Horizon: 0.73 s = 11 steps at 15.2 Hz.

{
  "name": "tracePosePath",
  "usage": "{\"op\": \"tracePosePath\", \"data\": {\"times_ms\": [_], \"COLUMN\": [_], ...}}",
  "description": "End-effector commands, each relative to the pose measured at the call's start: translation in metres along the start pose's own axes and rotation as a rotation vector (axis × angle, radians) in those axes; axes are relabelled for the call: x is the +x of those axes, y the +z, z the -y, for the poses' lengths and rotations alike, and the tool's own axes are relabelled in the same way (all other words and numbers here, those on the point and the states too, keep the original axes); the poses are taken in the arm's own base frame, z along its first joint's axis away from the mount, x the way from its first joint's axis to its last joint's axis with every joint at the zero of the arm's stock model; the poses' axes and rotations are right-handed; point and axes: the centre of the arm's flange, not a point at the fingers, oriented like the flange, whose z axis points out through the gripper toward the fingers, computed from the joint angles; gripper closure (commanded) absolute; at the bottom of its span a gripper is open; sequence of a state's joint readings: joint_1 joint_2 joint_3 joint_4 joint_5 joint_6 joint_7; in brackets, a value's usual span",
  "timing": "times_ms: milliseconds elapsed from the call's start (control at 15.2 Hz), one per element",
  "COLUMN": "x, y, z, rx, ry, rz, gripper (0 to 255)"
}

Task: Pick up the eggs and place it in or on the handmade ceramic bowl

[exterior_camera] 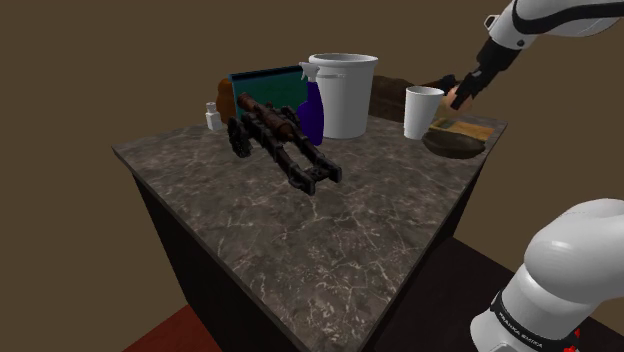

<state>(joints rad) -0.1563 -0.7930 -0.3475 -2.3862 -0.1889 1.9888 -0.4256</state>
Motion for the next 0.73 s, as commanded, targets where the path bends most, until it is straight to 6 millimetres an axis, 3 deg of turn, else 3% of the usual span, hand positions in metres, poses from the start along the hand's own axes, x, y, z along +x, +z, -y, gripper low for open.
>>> {"op": "tracePosePath", "data": {"times_ms": [0,660], "x": [-0.016,-0.034], "y": [0.000,0.050], "z": [-0.014,-0.009], "rx": [0.000,0.000], "ry": [-0.002,-0.002], "rz": [0.000,0.000], "gripper": [255,255]}}
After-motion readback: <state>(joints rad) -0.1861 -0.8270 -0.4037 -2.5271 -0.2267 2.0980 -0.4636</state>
